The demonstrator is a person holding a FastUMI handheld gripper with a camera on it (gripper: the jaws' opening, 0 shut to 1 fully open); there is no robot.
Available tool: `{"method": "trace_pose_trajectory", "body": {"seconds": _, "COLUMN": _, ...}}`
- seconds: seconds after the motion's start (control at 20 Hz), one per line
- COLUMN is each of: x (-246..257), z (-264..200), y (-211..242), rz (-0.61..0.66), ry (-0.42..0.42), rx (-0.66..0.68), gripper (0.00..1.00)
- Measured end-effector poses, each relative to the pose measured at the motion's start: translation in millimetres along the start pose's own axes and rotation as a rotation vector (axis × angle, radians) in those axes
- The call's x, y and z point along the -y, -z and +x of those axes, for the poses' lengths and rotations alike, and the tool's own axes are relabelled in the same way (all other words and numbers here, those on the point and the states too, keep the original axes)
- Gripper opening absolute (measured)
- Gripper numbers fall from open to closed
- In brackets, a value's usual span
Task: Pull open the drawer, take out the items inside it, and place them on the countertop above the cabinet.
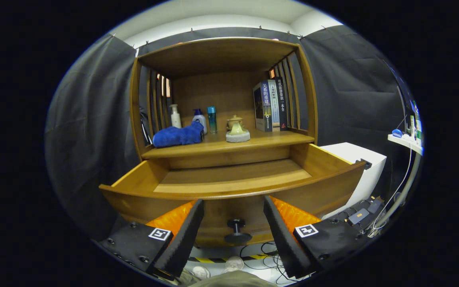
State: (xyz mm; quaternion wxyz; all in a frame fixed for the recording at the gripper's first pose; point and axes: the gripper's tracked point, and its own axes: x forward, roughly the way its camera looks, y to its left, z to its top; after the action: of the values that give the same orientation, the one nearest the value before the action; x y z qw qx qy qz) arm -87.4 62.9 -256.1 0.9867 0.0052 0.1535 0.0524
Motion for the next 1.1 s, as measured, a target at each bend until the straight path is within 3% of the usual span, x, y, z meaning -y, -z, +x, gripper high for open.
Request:
{"method": "trace_pose_trajectory", "body": {"seconds": 0.45, "x": -3.3, "z": 15.6, "y": 37.9, "rz": -0.035, "ry": -0.005, "rx": -0.059, "gripper": 0.98}}
{"method": "trace_pose_trajectory", "body": {"seconds": 1.1, "x": 0.4, "z": 22.9, "y": 32.4, "rz": -0.031, "ry": -0.013, "rx": -0.055, "gripper": 0.98}}
